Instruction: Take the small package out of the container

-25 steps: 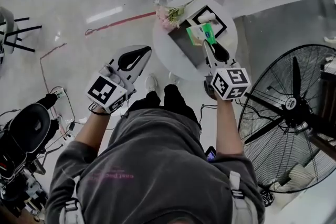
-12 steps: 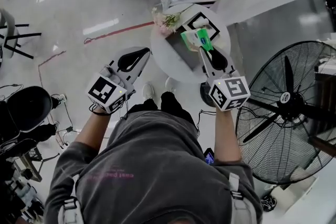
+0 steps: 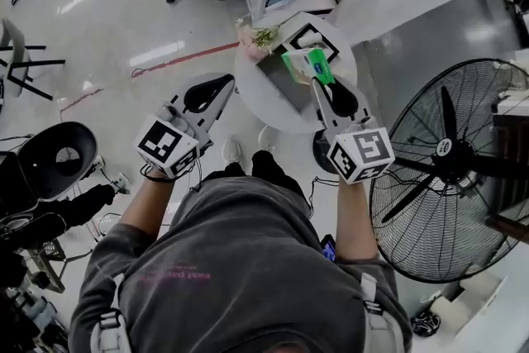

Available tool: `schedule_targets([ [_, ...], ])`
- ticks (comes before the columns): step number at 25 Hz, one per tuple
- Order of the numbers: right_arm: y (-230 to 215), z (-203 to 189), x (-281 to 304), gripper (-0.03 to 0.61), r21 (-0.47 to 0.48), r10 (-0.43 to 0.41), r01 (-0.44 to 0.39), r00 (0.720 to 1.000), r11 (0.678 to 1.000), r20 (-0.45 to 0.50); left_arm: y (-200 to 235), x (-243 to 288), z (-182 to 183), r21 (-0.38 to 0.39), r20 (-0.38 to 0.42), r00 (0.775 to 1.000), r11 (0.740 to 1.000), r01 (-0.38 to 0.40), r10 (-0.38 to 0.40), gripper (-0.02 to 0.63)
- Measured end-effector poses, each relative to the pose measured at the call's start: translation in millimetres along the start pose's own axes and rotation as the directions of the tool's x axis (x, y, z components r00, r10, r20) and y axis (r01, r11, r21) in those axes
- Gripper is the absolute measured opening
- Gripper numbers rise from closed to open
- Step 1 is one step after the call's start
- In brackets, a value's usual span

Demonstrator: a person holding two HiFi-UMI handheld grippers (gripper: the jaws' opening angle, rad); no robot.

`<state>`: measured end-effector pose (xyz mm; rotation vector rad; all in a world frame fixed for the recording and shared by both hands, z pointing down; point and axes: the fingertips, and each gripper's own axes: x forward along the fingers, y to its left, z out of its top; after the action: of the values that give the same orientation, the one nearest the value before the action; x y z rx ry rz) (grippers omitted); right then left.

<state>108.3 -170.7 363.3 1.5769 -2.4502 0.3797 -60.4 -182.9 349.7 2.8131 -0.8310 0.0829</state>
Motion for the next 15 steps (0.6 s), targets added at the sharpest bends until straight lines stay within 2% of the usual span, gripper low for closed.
schedule_targets([
  [6,8.0,20.1,-8.1,0.098,-0.041,0.000,0.002,0.999,0.999,0.038,-3.3,-0.6,9.5,0.019,0.015,1.000,1.000,0.006,-0.006,0.015],
  [15,9.4,35.0,-13.8,0.098,-0.041,-0.002,0.005,0.997,0.999,0.081,-3.8,7.5,14.2,0.036,0.023,0.999,0.999,0.028,-0.029,0.015],
])
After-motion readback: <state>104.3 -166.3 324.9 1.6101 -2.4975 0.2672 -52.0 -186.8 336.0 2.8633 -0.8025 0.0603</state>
